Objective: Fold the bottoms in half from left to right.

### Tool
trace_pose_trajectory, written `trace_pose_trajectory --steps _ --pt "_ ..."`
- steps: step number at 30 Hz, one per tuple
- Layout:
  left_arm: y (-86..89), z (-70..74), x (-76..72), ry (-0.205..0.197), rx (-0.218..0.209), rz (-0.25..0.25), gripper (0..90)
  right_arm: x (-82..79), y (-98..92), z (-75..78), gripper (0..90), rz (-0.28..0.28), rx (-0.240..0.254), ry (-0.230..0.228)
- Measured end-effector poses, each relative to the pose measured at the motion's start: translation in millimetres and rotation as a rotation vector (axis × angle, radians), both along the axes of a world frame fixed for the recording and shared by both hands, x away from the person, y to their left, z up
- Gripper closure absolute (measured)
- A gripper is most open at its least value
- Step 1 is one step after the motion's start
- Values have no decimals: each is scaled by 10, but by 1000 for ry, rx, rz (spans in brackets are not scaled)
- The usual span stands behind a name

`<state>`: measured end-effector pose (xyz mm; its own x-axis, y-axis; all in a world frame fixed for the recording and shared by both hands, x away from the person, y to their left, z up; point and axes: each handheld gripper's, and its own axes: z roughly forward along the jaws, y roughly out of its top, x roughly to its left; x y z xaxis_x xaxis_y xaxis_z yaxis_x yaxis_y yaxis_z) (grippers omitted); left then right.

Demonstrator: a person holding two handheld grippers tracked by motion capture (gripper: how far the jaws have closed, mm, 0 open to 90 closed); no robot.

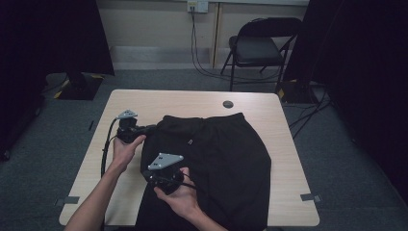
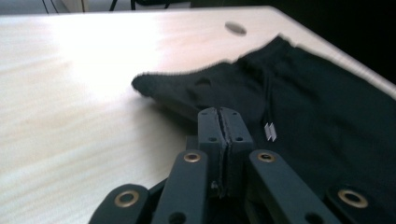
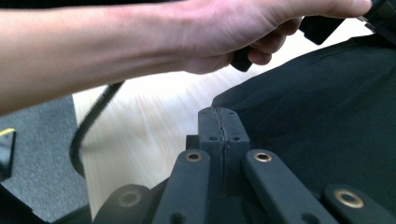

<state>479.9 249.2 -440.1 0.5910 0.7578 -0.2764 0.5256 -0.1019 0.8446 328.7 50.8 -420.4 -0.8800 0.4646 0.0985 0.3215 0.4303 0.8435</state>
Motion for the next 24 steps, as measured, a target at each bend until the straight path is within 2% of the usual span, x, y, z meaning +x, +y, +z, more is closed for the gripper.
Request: trace_pose_trajectory --steps 3,7,8,9,12,14,16,19,20,21,22,24 --pt "-2 109 -7 -15 -1 -1 885 4 -13 130 892 3 23 -15" --pt "33 305 -9 -45 -44 17 887 7 -6 306 892 7 56 -43" --pt "56 403 -12 -62 -57 25 888 24 -8 395 892 11 77 -45" --pt "56 403 -12 -62 -57 25 887 24 -8 395 892 11 77 -45" --pt "112 606 -12 -93 -81 33 888 38 13 569 893 21 107 -73" --pt "140 745 -17 -119 -86 41 889 41 20 609 893 24 106 -84" --pt "162 914 -39 -160 -112 40 889 49 21 779 893 36 125 -115" --pt "172 1114 -60 -195 -121 40 890 39 -2 1083 894 49 164 -164" --pt "184 1267 -76 -226 -130 40 892 32 -18 1236 894 50 193 -185" --pt "184 1267 -76 -226 -130 40 894 32 -18 1236 894 50 193 -185" --pt "177 1393 -96 -249 -144 49 895 25 -47 1374 894 53 219 -204" --pt "163 1436 -104 -260 -136 46 895 19 -72 1424 894 53 234 -214"
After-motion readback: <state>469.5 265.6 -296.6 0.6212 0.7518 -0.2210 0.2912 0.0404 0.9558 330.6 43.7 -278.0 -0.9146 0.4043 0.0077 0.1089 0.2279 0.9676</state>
